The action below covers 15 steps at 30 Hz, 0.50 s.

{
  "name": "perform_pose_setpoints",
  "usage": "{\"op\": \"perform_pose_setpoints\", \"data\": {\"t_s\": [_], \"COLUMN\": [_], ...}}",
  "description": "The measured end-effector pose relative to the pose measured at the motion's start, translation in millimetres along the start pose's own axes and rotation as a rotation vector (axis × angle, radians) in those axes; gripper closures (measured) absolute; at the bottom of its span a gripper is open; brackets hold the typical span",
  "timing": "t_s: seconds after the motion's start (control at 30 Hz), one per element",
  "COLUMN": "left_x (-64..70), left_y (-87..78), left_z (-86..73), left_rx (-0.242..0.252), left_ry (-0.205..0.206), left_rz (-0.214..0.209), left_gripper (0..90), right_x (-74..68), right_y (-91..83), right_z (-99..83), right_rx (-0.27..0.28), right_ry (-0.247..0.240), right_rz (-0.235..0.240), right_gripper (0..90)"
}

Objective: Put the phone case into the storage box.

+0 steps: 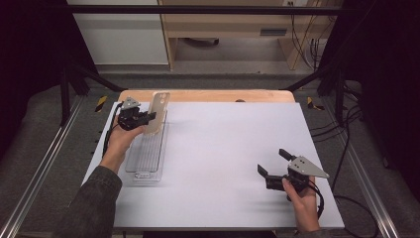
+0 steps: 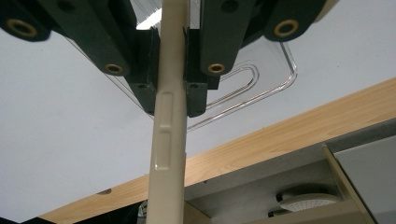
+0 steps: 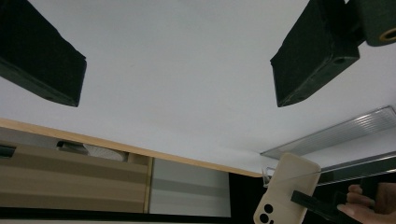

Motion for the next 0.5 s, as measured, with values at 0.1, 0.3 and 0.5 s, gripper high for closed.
{"op": "perform_pose_setpoints", "data": {"t_s": [0.1,0.3,0.5], "left_x": [1.2,2.3,1.4], "left_y": [0.8,1.5,1.9], "left_z": [0.5,0.7,0.8], "left_rx": [0.003,0.003,0.004], "left_ry": [-0.001,-0.001,-0.005], "left_rz": [-0.003,-0.002,0.003], "left_gripper": [78.8,78.8,78.8], "right_x": [0.4,0.1,0.3], "right_y": [-0.1,-0.1,-0.2], "right_z": [0.0,-0.2,-0.1], "right_rx": [0.000,0.000,0.000], "right_ry": [0.001,0.001,0.001], "right_rz": [-0.001,0.000,0.000], "right_gripper": [3.1,3.1,3.1]}}
Point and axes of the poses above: each handheld gripper's, and its own axes: y roughly forward along the jaws, z roughly out of its top, x roughly to its right, the point moved 8 cm from there along y, roughly forward along the jaws, and after that the axes turned 3 degrees about -y, right-handed, at the moved point
